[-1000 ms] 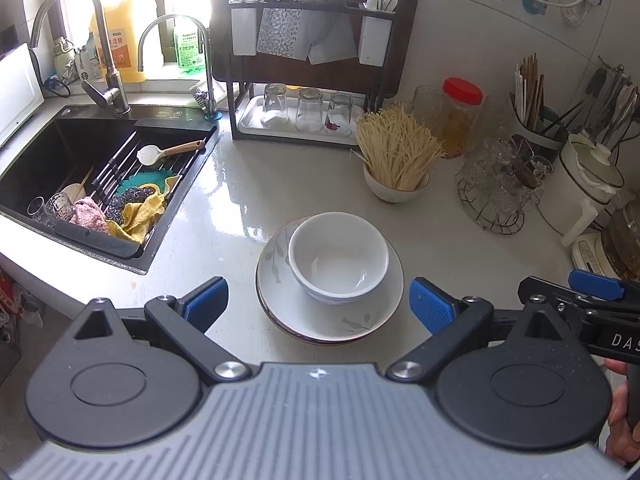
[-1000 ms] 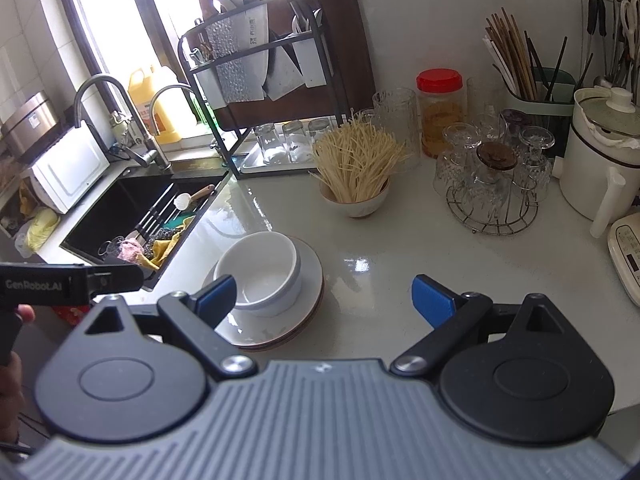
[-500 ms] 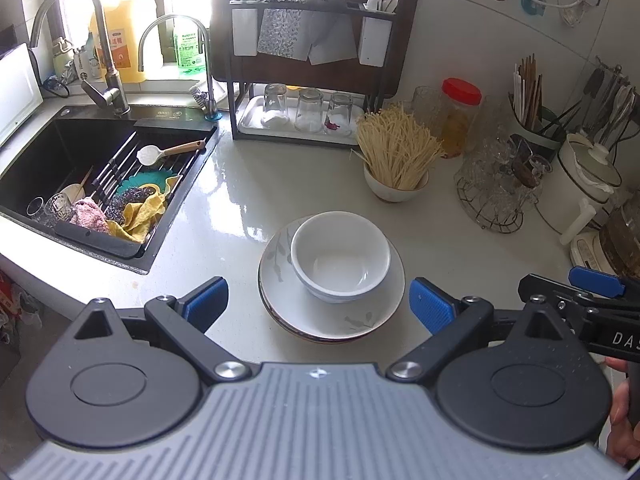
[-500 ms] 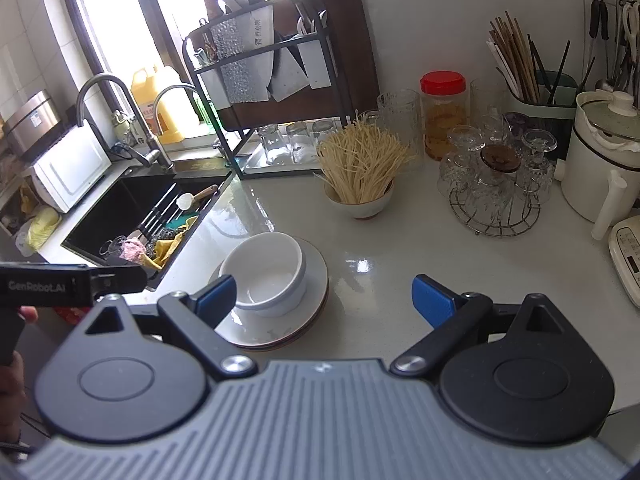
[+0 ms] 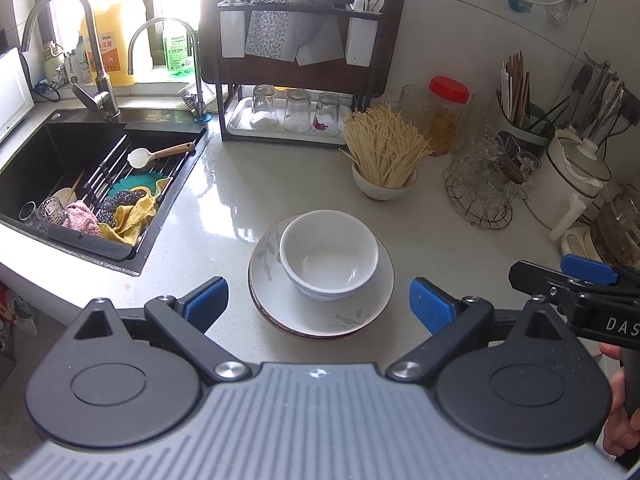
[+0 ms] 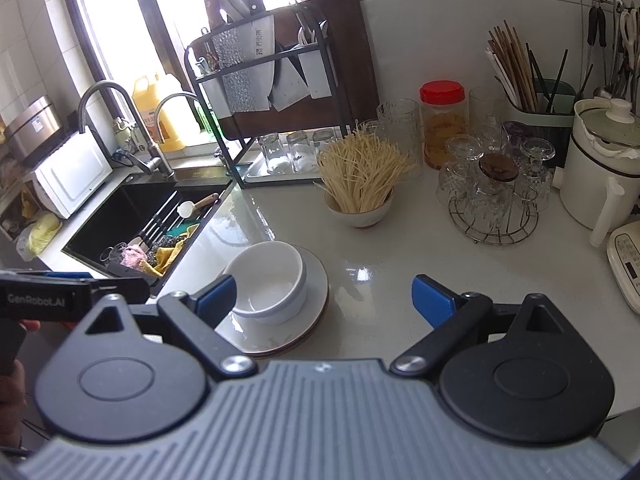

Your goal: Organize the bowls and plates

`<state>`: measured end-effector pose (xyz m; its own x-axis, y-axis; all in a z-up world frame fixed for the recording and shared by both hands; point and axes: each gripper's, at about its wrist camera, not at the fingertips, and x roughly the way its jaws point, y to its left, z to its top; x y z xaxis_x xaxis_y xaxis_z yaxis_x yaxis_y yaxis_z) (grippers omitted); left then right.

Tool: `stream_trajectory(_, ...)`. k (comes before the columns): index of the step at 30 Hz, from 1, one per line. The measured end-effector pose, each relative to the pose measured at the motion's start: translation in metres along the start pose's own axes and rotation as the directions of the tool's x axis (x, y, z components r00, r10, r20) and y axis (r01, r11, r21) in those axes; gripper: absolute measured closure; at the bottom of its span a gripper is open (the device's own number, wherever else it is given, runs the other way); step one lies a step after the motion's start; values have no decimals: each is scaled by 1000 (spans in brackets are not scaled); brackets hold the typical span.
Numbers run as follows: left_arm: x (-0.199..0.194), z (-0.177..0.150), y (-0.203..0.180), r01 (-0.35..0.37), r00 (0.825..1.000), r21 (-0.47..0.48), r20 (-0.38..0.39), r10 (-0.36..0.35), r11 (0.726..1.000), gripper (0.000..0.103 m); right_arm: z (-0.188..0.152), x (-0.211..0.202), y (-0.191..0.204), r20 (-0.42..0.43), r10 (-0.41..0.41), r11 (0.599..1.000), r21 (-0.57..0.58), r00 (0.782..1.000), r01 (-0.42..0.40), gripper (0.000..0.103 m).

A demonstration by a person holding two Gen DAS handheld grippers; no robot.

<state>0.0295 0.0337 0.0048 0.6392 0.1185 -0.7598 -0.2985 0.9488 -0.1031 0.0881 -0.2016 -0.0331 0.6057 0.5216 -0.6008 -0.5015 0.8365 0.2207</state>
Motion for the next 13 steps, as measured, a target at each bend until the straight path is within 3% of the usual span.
stream_trajectory(13,-3,2,2,-2,1000,-3,4,2,1000,4,2,0,8,1,-1,1000,-16,1000,1,7)
